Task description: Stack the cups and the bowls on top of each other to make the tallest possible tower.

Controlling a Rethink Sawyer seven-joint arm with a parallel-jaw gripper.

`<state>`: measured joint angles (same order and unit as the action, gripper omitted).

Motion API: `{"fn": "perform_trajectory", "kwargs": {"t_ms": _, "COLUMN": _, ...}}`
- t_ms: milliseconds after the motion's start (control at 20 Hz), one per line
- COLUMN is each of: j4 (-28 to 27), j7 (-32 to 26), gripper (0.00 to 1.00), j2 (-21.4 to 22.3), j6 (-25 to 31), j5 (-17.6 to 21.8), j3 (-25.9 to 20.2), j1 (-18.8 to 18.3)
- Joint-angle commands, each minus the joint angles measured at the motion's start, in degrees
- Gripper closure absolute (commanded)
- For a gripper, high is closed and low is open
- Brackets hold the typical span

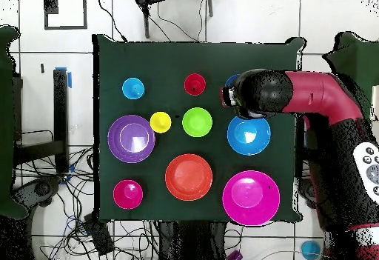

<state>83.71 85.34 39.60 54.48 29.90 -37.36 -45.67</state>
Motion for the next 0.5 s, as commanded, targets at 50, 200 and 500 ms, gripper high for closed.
{"fn": "perform_trajectory", "kwargs": {"t_ms": 50, "j4": -0.47, "j7": -15.60, "gripper": 0.00, "j2": -3.10, "j6": 5.82, "j5": 5.45, "j3": 0.43, "j1": 1.63}}
{"fn": "perform_trajectory", "kwargs": {"t_ms": 200, "j4": 0.28, "j7": -15.31, "gripper": 0.00, "j2": -3.05, "j6": 4.86, "j5": 5.88, "j3": 0.09, "j1": 1.25}}
{"fn": "perform_trajectory", "kwargs": {"t_ms": 500, "j4": 1.50, "j7": -15.85, "gripper": 0.00, "j2": -2.95, "j6": 3.65, "j5": 6.33, "j3": -0.46, "j1": 0.12}}
